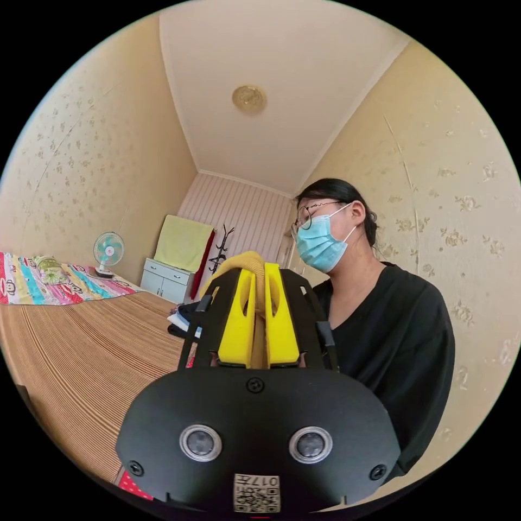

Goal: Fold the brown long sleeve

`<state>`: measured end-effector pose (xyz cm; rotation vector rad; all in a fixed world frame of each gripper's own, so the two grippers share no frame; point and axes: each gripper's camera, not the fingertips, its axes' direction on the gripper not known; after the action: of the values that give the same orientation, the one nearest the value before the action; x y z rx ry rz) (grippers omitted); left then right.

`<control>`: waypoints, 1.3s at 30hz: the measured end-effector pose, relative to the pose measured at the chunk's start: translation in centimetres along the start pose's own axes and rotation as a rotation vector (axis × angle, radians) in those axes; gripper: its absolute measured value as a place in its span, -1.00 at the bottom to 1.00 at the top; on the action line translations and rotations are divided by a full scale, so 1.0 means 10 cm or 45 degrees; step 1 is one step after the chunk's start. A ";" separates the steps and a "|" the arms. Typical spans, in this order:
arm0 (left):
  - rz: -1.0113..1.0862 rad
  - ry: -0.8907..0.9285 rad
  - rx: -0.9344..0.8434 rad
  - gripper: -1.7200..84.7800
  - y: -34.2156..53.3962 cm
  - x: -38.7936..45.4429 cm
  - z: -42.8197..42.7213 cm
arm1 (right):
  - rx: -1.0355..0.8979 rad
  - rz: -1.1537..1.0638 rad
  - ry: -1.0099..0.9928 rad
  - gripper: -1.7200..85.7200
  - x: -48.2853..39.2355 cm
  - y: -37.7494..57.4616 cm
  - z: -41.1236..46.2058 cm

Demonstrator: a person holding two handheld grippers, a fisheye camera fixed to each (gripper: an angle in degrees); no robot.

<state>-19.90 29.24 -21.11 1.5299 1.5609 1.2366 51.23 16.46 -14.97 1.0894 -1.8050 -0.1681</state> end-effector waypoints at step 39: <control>0.036 -0.007 -0.014 -0.95 -0.38 0.59 1.01 | -0.311 0.246 -0.297 -0.90 -0.22 1.48 0.80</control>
<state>-13.09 37.39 -27.28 1.5519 1.5319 1.2538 36.23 24.08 -12.44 0.7428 -2.0241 -0.4018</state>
